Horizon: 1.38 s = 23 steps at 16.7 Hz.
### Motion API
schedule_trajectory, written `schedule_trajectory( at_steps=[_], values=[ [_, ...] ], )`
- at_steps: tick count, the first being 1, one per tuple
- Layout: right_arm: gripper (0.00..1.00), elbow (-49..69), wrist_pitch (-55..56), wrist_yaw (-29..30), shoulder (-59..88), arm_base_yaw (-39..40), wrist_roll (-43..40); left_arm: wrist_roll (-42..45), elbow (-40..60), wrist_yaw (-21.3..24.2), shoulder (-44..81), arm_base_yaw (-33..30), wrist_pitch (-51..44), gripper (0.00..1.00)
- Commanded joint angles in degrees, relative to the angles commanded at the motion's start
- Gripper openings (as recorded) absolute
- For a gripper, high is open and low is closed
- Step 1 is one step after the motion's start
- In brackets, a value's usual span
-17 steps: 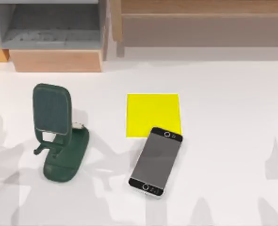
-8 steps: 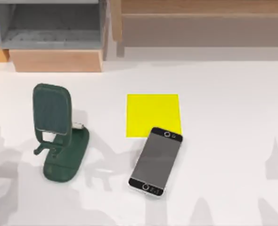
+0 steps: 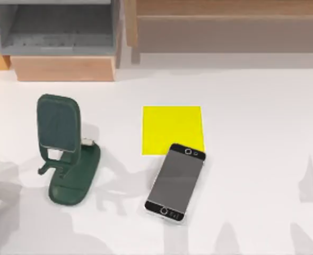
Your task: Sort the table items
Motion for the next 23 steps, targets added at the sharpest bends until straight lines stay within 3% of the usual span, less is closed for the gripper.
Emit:
schedule_trajectory(
  at_steps=[1, 14, 23],
  values=[
    [1.00, 0.0, 0.0, 0.0, 0.0, 0.0, 0.0, 0.0, 0.0, 0.0, 0.0, 0.0, 0.0, 1.00],
    [1.00, 0.0, 0.0, 0.0, 0.0, 0.0, 0.0, 0.0, 0.0, 0.0, 0.0, 0.0, 0.0, 0.02],
    [1.00, 0.0, 0.0, 0.0, 0.0, 0.0, 0.0, -1.2, 1.0, -1.0, -2.2, -0.1, -2.9, 0.00]
  ],
)
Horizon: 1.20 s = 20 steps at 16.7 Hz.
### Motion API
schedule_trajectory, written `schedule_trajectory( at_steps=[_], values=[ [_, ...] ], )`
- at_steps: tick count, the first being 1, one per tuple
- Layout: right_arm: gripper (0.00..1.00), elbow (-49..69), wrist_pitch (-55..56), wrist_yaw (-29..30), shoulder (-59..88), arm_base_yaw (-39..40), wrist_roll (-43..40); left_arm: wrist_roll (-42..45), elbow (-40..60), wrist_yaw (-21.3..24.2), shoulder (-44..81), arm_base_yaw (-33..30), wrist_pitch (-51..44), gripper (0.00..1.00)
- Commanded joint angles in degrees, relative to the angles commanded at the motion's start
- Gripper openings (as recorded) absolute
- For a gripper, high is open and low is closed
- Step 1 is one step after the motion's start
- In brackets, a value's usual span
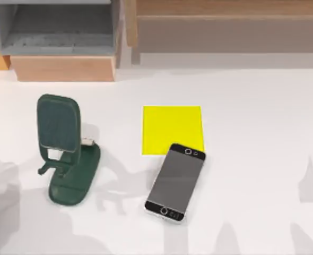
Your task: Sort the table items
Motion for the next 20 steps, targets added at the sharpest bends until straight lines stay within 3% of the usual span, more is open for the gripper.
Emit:
schedule_trajectory(
  at_steps=[4, 13, 20],
  values=[
    [1.00, 0.0, 0.0, 0.0, 0.0, 0.0, 0.0, 0.3, 2.5, 0.0, -1.4, -0.1, -3.9, 0.00],
    [1.00, 0.0, 0.0, 0.0, 0.0, 0.0, 0.0, -0.3, 15.1, 0.0, -9.4, -0.2, -24.7, 0.00],
    [1.00, 0.0, 0.0, 0.0, 0.0, 0.0, 0.0, -0.8, 16.1, 0.0, -9.4, -0.1, -25.7, 0.00]
  ],
)
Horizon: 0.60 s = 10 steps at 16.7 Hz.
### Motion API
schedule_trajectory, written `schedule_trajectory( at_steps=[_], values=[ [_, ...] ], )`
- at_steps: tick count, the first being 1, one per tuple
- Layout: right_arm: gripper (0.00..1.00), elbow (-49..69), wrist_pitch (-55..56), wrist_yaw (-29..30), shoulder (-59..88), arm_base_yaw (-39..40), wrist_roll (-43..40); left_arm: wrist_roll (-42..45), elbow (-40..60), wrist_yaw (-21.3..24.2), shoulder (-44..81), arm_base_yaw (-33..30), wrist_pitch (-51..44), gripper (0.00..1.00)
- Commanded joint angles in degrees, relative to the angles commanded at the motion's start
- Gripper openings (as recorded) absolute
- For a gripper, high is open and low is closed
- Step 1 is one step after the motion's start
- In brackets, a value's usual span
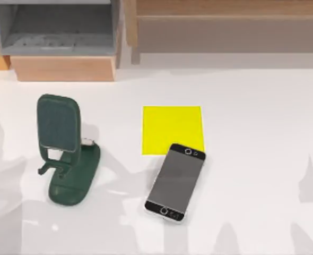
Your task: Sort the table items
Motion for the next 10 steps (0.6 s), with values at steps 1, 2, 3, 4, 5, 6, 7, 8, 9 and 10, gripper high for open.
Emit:
schedule_trajectory(
  at_steps=[1, 2, 3, 4, 5, 6, 7, 8, 9, 10],
  values=[
    [1.00, 0.0, 0.0, 0.0, 0.0, 0.0, 0.0, -1.1, 0.8, 0.0, 0.7, 0.1, -0.1, 0.00],
    [1.00, 0.0, 0.0, 0.0, 0.0, 0.0, 0.0, -2.8, 2.1, 0.1, 1.9, 0.1, -0.2, 0.00],
    [1.00, 0.0, 0.0, 0.0, 0.0, 0.0, 0.0, -5.1, 3.8, 0.1, 3.3, 0.2, -0.4, 0.00],
    [1.00, 0.0, 0.0, 0.0, 0.0, 0.0, 0.0, -8.0, 5.9, 0.2, 5.1, 0.1, -0.7, 0.00],
    [1.00, 0.0, 0.0, 0.0, 0.0, 0.0, 0.0, -11.6, 8.3, 0.3, 7.2, -0.1, -1.1, 0.00],
    [1.00, 0.0, 0.0, 0.0, 0.0, 0.0, 0.0, -15.6, 10.9, 0.4, 9.6, -0.3, -1.5, 0.00],
    [1.00, 0.0, 0.0, 0.0, 0.0, 0.0, 0.0, -20.1, 13.8, 0.6, 12.2, -0.7, -2.1, 0.00],
    [1.00, 0.0, 0.0, 0.0, 0.0, 0.0, 0.0, -24.9, 16.9, 0.7, 15.0, -1.2, -2.8, 0.00],
    [1.00, 0.0, 0.0, 0.0, 0.0, 0.0, 0.0, -30.1, 20.1, 0.9, 18.0, -1.9, -3.6, 0.00],
    [1.00, 0.0, 0.0, 0.0, 0.0, 0.0, 0.0, -35.7, 23.6, 1.2, 21.1, -2.8, -4.5, 0.00]
  ],
)
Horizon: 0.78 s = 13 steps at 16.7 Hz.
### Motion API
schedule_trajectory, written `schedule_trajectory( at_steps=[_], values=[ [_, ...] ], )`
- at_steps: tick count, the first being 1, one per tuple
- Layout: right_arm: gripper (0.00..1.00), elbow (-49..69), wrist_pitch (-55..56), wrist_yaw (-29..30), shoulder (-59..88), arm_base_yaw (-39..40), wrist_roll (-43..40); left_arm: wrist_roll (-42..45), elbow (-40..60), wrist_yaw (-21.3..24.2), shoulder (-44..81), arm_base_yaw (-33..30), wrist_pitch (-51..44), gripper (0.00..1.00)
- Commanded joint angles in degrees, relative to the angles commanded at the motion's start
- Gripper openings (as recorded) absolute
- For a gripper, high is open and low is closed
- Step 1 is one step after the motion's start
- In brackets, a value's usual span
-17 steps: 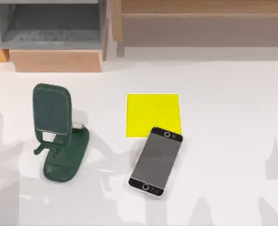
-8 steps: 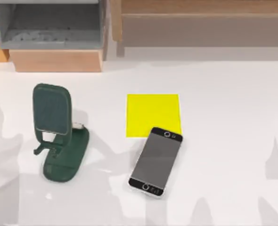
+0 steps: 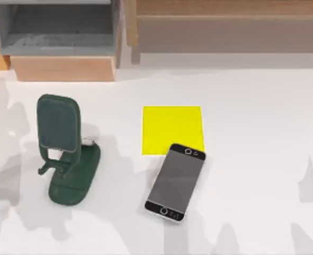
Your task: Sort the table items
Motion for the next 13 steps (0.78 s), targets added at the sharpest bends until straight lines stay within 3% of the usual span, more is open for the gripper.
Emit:
schedule_trajectory(
  at_steps=[6, 13],
  values=[
    [1.00, 0.0, 0.0, 0.0, 0.0, 0.0, 0.0, -37.1, 22.7, 2.1, 19.2, -9.6, -6.9, 0.00],
    [1.00, 0.0, 0.0, 0.0, 0.0, 0.0, 0.0, -79.9, 47.7, 4.4, 36.7, -30.7, -15.6, 0.00]
  ],
)
